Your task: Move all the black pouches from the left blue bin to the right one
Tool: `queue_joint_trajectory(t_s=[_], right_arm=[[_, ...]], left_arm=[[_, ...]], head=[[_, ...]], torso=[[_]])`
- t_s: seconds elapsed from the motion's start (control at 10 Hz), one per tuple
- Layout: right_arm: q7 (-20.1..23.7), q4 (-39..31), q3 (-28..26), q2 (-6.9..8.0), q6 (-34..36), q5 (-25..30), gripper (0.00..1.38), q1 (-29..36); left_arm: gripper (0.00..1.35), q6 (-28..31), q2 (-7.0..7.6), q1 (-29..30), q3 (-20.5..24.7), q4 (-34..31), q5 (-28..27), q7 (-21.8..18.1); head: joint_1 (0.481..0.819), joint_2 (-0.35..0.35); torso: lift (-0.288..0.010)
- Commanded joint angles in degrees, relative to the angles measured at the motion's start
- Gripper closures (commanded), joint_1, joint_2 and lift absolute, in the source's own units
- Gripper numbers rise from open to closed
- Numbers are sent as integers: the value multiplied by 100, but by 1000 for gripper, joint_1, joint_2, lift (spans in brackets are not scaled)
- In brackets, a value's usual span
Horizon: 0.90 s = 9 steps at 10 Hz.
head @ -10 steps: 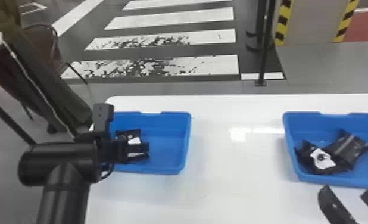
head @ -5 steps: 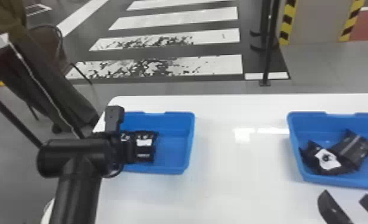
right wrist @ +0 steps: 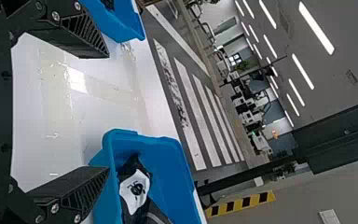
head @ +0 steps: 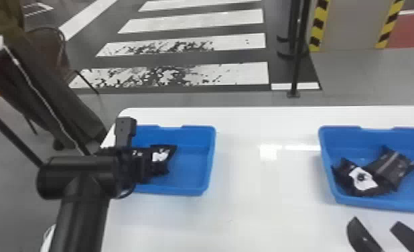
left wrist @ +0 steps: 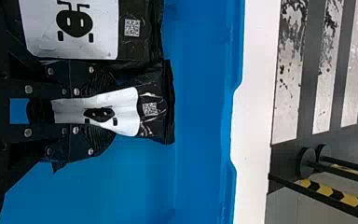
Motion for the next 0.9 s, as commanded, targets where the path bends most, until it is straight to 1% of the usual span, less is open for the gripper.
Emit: queue_joint_trajectory(t_s=[0.0,0.1,0.3,0.6,0.8], right_arm=[[1,-7,0,-22,23,-56,173,36],[19,-21,0,-22,23,-79,173,36],[89,-50,0,-48,149,-79,173,8],[221,-50,11,-48,164,-79,173,-132],[344,7,46,-48,248,-90,173,-386]], left_arm=[[1179,-91,18,64,-37,-124,78,-86],[1179,-119,53,261,-59,-405,330,-139],[1179,-105,124,739,-105,-1193,729,-191],[1179,-91,168,1555,-128,-2641,1324,-227],[1179,-176,185,1991,-322,-3373,1861,-262]], head=[[695,188],[695,182],[695,159],[695,131],[695,98]], torso=[[-140],[-140],[-140],[-140],[-140]])
